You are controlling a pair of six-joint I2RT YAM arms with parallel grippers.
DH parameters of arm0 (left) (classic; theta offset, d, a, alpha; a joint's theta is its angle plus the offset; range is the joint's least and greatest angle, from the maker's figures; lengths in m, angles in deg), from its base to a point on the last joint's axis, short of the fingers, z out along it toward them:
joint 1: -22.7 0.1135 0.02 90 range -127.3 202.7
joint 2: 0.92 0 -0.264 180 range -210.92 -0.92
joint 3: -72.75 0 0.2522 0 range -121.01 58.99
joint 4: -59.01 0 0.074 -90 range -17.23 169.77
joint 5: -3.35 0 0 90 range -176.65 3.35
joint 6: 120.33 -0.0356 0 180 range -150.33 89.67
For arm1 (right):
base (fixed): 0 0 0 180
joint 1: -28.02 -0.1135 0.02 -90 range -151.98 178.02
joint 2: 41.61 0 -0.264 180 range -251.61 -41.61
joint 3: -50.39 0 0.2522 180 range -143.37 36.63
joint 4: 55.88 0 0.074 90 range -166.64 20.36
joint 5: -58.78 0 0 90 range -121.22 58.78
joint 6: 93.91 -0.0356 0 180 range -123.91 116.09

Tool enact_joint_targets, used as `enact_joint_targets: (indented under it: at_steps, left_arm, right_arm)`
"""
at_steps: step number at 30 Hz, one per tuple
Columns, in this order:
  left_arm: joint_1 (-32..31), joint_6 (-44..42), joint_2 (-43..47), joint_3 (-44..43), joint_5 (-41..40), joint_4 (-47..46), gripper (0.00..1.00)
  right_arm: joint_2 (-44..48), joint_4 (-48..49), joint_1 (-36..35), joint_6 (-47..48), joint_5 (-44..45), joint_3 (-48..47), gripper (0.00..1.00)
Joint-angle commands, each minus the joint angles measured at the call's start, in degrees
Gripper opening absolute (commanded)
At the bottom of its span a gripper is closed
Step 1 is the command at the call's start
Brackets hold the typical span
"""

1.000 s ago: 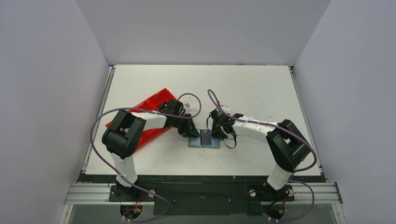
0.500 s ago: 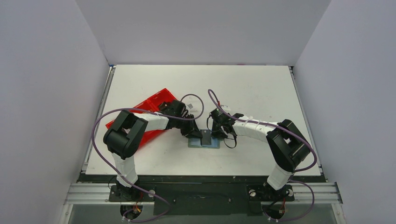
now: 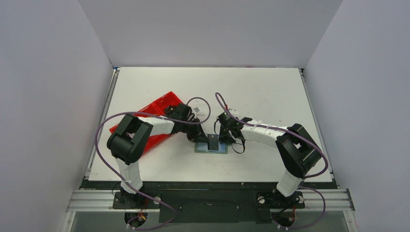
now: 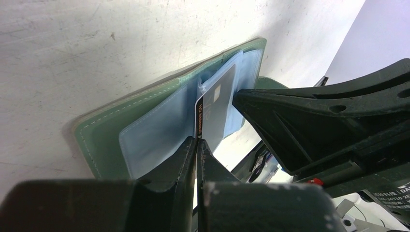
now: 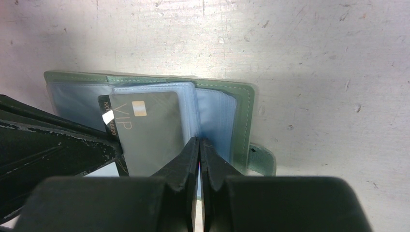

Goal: Take the credit cards out of the card holder
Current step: Remove the credit card from the card holder.

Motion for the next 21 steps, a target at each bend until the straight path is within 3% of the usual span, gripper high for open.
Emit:
enact_joint_targets:
  at_steps: [1, 8, 21]
  left_arm:
    - [1.7, -1.2, 2.0, 0.2, 0.1, -0.4, 0.0]
    - [3.4, -5.9, 3.4, -0.8, -3.4, 7.4, 0.0]
    - [5.8, -7.9, 7.0, 0.0, -3.2, 9.8, 0.0]
  right_arm:
    - [-4.9, -3.6, 0.3, 1.2, 2.7, 2.9, 0.0]
    - [-5.1, -3.5, 0.4, 1.3, 2.6, 2.8, 0.0]
    - [-5.2, -3.2, 0.4, 1.3, 2.5, 2.8, 0.0]
